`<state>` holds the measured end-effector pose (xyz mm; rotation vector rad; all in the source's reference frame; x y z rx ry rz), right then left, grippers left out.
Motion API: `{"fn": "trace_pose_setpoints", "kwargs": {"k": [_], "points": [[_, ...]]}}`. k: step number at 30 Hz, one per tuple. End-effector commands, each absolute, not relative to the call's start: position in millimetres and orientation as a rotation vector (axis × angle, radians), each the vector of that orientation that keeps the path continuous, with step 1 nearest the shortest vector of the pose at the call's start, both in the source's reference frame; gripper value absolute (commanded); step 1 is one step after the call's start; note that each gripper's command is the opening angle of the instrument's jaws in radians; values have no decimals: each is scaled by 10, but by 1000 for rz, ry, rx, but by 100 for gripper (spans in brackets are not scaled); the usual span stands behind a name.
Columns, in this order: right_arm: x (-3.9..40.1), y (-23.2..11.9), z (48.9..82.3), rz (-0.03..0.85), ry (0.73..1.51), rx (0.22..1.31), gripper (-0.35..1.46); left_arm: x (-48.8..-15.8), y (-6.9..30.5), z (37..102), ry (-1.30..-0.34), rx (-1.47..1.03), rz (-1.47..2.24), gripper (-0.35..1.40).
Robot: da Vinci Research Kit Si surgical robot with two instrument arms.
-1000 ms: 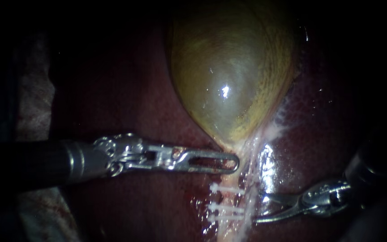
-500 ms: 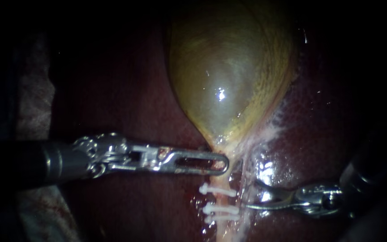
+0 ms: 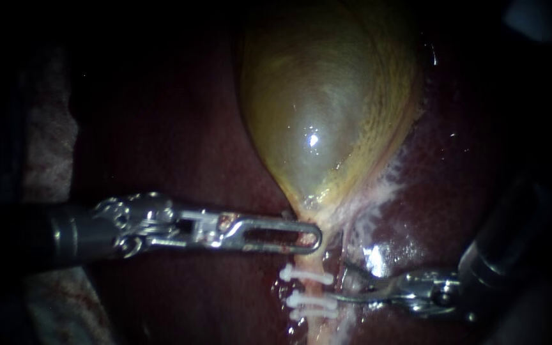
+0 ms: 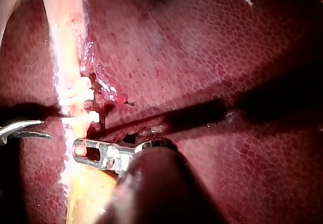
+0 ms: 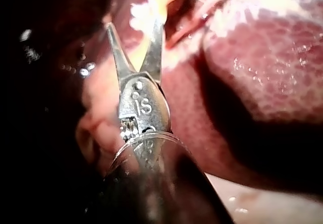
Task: Go to the cutting position left tube
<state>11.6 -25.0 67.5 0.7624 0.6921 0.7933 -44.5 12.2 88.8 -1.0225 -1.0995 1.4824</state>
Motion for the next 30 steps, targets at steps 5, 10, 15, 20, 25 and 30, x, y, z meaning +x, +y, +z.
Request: {"fn": "trace_pose_setpoints", "kwargs": {"k": [5, 10, 15, 20, 25, 30], "points": [[116, -254, 679, 781, 646, 766, 136, -444, 122, 886, -1101, -1022, 1482, -35], [117, -256, 680, 768, 620, 780, 128, -444, 123, 886, -1102, -1022, 1482, -35], [120, -257, 681, 760, 607, 790, 120, -444, 123, 885, -1102, -1022, 1481, -35], [123, -258, 686, 751, 602, 796, 115, -443, 123, 885, -1103, -1022, 1481, -35], [124, -258, 692, 745, 595, 798, 111, -442, 123, 885, -1103, -1022, 1481, -35], [123, -258, 697, 741, 587, 798, 110, -442, 123, 884, -1104, -1022, 1481, -35]]}}
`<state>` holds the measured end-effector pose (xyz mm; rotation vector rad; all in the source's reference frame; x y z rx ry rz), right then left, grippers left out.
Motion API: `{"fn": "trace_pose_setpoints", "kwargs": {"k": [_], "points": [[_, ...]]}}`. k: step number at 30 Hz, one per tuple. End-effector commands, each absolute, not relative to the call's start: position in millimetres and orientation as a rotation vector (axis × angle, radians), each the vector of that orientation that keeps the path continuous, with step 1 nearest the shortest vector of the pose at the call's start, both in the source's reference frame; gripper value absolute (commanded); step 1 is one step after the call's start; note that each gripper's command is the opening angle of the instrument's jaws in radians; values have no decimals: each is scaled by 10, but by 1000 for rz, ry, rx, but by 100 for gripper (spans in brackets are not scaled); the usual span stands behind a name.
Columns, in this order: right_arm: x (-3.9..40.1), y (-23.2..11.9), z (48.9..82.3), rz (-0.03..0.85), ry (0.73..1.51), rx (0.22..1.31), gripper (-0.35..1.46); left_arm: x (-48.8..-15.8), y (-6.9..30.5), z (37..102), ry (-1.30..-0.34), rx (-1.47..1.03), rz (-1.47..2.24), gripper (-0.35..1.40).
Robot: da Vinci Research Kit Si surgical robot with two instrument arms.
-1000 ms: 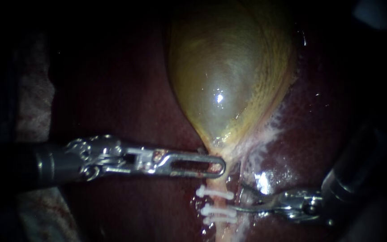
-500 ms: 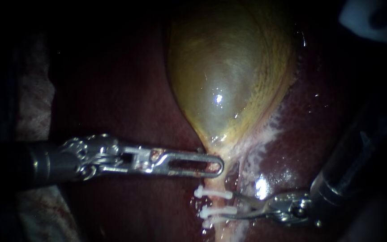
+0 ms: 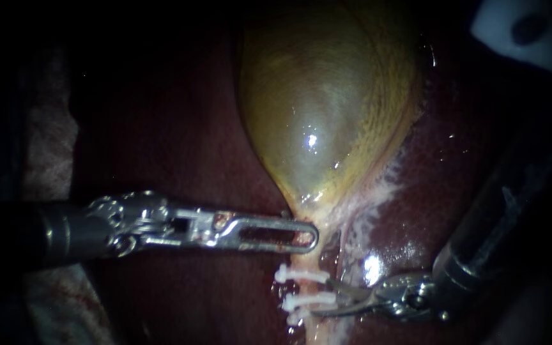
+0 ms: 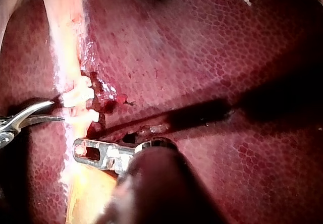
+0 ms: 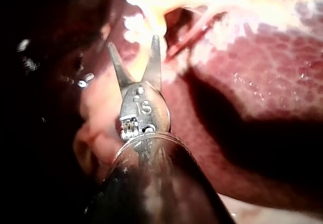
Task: Go to the cutting position left tube
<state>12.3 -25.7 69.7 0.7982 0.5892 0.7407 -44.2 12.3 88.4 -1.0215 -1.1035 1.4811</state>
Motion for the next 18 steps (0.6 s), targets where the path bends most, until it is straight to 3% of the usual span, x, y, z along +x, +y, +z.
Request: {"fn": "trace_pose_setpoints", "kwargs": {"k": [1, 18], "points": [[123, -258, 698, 740, 588, 797, 110, -442, 123, 884, -1104, -1022, 1481, -35], [116, -256, 709, 732, 588, 800, 106, -442, 124, 883, -1104, -1021, 1481, -35]]}}
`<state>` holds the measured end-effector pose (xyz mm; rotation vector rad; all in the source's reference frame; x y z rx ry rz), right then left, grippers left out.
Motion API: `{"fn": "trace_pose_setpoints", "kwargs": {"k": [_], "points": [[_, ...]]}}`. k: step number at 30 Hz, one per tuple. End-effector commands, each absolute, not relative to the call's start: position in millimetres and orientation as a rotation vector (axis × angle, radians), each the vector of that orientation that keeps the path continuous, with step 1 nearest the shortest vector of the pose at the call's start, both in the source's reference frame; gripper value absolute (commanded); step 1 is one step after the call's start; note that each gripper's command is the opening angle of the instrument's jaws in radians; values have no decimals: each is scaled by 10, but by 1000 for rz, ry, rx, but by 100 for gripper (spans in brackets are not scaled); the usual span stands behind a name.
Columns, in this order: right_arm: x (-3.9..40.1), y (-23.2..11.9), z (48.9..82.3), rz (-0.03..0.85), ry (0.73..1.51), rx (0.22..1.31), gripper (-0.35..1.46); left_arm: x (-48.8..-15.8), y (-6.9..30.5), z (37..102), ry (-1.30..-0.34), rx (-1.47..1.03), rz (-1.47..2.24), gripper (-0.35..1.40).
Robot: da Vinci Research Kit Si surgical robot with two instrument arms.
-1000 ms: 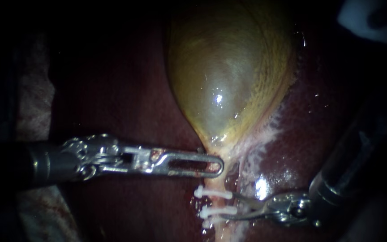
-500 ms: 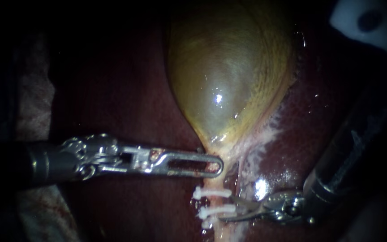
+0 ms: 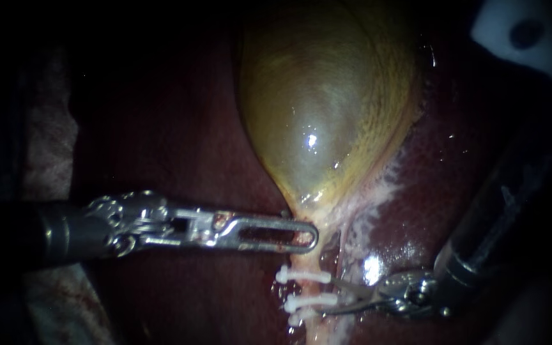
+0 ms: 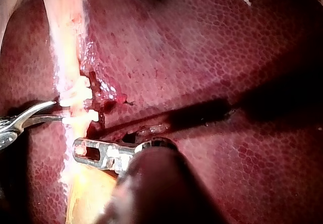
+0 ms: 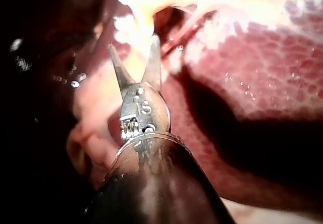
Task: Go to the cutting position left tube
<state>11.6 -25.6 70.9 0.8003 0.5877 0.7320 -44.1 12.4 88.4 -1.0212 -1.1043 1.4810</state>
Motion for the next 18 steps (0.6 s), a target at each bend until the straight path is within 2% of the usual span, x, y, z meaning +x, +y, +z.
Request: {"fn": "trace_pose_setpoints", "kwargs": {"k": [1, 18], "points": [[116, -256, 710, 732, 588, 800, 106, -442, 124, 883, -1104, -1021, 1481, -35], [143, -253, 735, 741, 590, 807, 105, -441, 124, 882, -1108, -1021, 1481, -35]]}}
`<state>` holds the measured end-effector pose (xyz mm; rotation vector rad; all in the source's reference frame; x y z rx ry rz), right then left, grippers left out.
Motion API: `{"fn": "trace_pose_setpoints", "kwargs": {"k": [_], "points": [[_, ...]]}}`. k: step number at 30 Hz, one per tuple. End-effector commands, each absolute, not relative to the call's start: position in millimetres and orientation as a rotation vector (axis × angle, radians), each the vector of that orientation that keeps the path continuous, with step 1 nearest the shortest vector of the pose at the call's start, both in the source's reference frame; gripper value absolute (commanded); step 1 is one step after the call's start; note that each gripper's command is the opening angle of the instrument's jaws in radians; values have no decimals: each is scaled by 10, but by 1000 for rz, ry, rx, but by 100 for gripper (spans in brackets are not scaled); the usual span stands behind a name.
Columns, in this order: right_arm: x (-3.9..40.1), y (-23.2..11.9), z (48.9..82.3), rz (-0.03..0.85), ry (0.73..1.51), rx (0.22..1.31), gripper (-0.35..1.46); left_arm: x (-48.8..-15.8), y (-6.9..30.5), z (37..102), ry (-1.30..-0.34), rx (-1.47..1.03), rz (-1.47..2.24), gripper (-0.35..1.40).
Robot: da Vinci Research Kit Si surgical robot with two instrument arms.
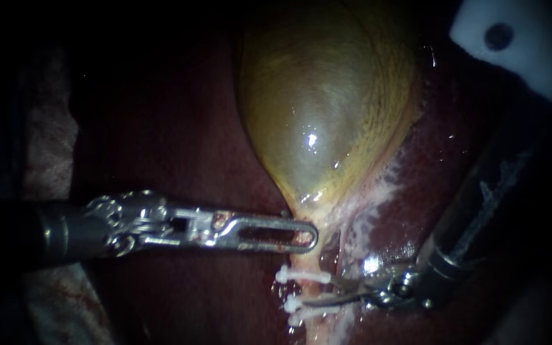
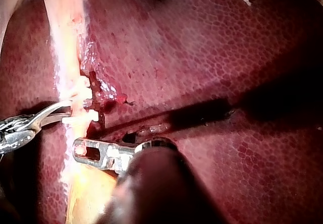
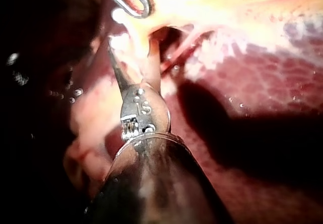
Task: Go to the cutting position left tube
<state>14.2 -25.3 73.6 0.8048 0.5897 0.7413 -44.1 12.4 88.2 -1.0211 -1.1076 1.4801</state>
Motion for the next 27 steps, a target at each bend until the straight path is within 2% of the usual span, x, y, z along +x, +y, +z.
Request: {"fn": "trace_pose_setpoints", "kwargs": {"k": [1, 7, 27], "points": [[145, -253, 736, 746, 589, 809, 105, -441, 124, 882, -1108, -1021, 1481, -35], [151, -253, 739, 758, 586, 824, 94, -441, 124, 881, -1108, -1021, 1481, -35], [168, -250, 755, 797, 577, 832, 91, -441, 123, 881, -1108, -1021, 1481, -35]]}}
